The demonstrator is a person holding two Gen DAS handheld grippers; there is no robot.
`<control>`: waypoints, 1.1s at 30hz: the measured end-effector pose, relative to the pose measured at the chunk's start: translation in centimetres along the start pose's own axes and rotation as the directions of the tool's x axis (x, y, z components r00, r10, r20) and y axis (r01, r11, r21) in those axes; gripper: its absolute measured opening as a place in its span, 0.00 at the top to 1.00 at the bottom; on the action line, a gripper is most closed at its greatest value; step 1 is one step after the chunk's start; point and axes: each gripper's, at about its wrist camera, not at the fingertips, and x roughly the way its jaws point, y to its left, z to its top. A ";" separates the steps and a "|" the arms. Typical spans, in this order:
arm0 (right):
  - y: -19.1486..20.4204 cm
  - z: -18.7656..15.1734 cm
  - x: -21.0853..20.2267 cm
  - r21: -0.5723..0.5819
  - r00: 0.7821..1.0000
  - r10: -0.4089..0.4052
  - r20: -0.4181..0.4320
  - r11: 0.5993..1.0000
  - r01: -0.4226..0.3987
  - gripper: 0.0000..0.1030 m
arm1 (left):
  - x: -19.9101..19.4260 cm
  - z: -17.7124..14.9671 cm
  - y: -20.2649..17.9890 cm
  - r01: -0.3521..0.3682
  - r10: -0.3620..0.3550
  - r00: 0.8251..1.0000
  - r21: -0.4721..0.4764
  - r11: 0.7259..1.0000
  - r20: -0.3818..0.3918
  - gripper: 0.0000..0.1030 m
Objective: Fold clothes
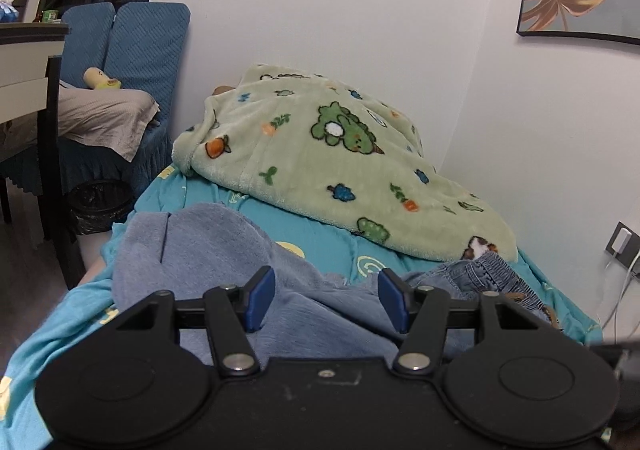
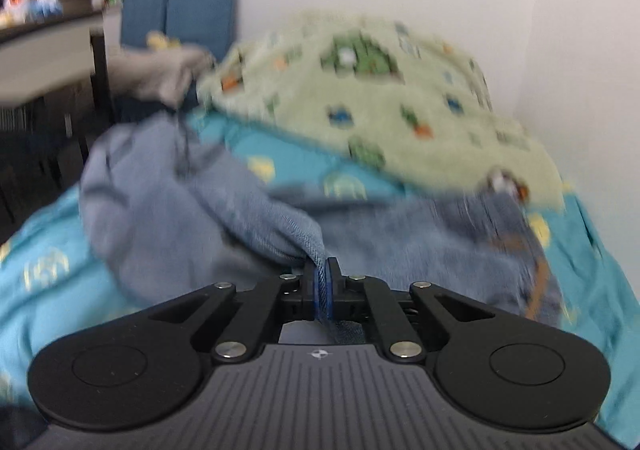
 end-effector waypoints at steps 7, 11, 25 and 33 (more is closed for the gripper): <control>-1.1 -4.4 2.6 0.282 0.975 0.072 -0.212 0.959 -0.009 0.95 | -1.8 -0.9 -0.4 0.011 -0.011 1.000 0.036 0.999 -0.012 0.47; -4.2 -4.1 0.5 0.528 0.989 0.126 -0.081 0.847 -0.064 0.84 | -2.4 -1.8 -0.6 -0.007 0.007 1.000 0.043 0.999 -0.013 0.44; -16.3 -7.1 -0.6 0.887 0.970 -0.060 -0.236 0.393 0.240 0.51 | -1.7 -2.1 -0.3 -0.011 0.011 0.999 0.001 1.000 -0.050 0.43; -18.7 -9.5 4.9 0.924 0.956 -0.024 -0.292 0.253 0.288 0.42 | -0.3 -1.6 0.6 0.000 -0.008 0.997 -0.103 0.995 -0.079 0.43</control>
